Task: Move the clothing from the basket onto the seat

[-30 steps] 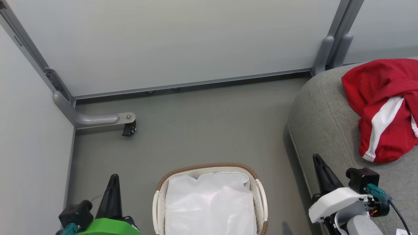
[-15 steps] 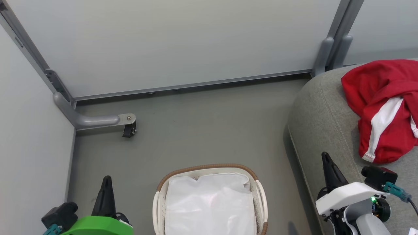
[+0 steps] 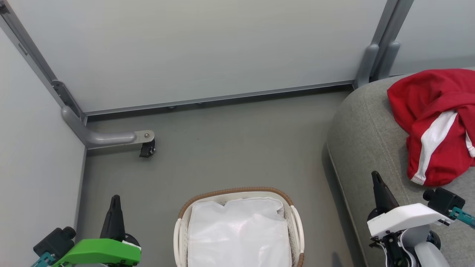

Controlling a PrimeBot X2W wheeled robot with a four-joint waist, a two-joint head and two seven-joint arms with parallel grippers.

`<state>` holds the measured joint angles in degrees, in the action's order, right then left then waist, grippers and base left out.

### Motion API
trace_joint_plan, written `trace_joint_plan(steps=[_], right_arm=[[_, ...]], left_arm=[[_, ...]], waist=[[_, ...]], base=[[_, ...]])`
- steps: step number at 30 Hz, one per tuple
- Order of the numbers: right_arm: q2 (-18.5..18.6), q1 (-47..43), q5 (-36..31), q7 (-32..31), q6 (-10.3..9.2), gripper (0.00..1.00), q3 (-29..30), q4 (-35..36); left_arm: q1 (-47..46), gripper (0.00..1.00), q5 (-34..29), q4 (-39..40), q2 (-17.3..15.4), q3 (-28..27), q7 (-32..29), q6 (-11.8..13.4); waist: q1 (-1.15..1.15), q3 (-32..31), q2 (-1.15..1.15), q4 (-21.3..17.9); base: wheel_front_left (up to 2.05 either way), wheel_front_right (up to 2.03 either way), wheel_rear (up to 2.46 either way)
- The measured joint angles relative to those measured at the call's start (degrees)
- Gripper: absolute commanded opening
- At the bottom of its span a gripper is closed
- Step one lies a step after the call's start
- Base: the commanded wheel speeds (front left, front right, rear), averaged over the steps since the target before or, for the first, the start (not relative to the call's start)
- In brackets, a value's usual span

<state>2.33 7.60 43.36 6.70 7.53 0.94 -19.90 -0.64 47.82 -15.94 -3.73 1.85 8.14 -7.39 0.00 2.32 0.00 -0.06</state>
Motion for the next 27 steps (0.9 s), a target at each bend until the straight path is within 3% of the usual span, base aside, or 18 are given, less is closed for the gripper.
trace_joint_plan(steps=[27], right_arm=[[0.1,-0.43,18.39,-5.05,-0.01,0.0,2.09,2.19]], left_arm=[[-1.66,0.0,17.68,0.8,-0.48,-1.99,-4.57,0.0]], waist=[[0.0,-0.62,0.0,0.02]], base=[[0.0,0.0,0.0]])
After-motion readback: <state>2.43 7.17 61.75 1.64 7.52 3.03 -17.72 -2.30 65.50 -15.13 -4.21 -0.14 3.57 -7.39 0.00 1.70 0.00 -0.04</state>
